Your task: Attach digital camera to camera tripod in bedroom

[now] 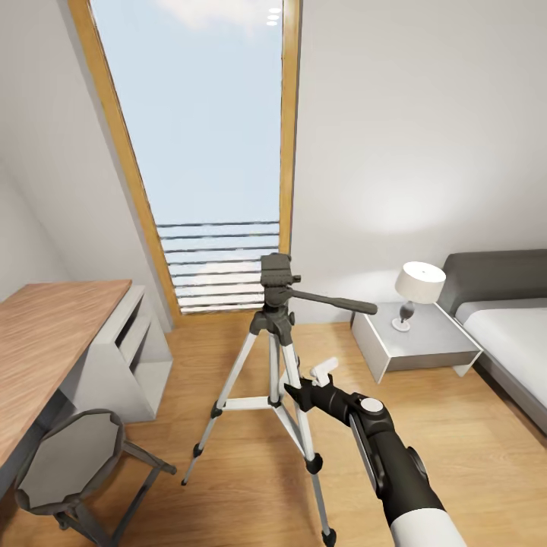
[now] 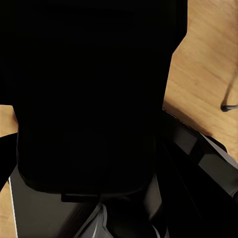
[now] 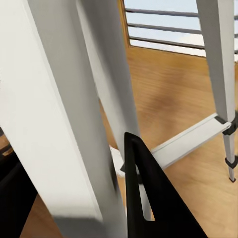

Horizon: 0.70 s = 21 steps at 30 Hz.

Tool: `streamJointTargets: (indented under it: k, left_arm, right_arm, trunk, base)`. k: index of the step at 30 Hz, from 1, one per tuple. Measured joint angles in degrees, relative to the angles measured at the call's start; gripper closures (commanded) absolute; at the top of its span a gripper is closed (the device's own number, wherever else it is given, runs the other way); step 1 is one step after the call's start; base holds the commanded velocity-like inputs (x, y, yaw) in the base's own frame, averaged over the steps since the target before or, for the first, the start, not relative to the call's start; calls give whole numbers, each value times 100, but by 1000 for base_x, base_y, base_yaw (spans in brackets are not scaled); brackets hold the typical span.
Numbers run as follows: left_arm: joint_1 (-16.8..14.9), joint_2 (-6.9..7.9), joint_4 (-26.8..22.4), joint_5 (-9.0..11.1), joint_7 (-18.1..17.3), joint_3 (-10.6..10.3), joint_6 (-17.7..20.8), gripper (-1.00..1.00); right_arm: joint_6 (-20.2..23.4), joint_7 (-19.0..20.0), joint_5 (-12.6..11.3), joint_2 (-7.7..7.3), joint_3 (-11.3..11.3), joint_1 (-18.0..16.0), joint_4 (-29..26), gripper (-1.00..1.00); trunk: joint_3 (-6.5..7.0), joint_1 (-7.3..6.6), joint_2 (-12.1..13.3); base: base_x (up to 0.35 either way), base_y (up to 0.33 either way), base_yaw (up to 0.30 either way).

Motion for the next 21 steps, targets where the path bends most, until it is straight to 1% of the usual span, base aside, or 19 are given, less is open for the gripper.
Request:
streamJointTargets:
  k: [5,11,12,14,16,17,18,19,20,21]
  left_arm:
    - [0,10,0,0,0,0,0,100]
    - [1,38,-69,-63,-4,-21,-8,100]
    - [-1,105,-174,-87,-6,-4,3,100]
    - [-1,192,-370,-146,-9,-13,31,100]
    - [-5,278,-707,-247,-13,-8,100,100]
    - [-2,359,-1099,-416,-13,1,257,100]
    - [-6,407,-1472,-511,-14,-25,399,100]
    - [-6,455,-1705,-627,-13,-33,565,100]
    - [-4,545,-2186,-902,-13,-41,1005,100]
    - [-9,586,-2723,-1010,-23,-41,1324,100]
  right_arm:
    - [-24,-23,-7,-2,3,1,-8,100]
    - [-25,-30,-16,3,5,1,-3,100]
    - [-22,-36,-25,0,7,-1,-2,100]
    - [-21,-38,-30,-1,7,-2,0,100]
    - [-22,-38,-30,-2,8,-2,0,100]
    - [-22,-40,-37,-2,8,0,-1,100]
    - [-23,-40,-34,-3,8,0,0,100]
    - [-23,-40,-35,-3,8,-1,1,100]
    - [-24,-41,-40,-2,8,-2,3,100]
    - [-26,-41,-37,-3,8,-2,7,100]
  trunk:
    - [0,0,0]
    - [0,0,-1]
    - [1,0,-1]
    - [1,0,-1]
    - [1,0,-1]
    - [1,0,-1]
    - [1,0,-1]
    - [1,0,-1]
    - [0,-1,-1]
    - [2,-1,-1]
  base:
    - [0,0,0]
    - [0,0,0]
    - [0,0,0]
    - [0,0,0]
    - [0,0,0]
    - [0,0,0]
    - [0,0,0]
    - [0,0,0]
    - [0,0,0]
    - [0,0,0]
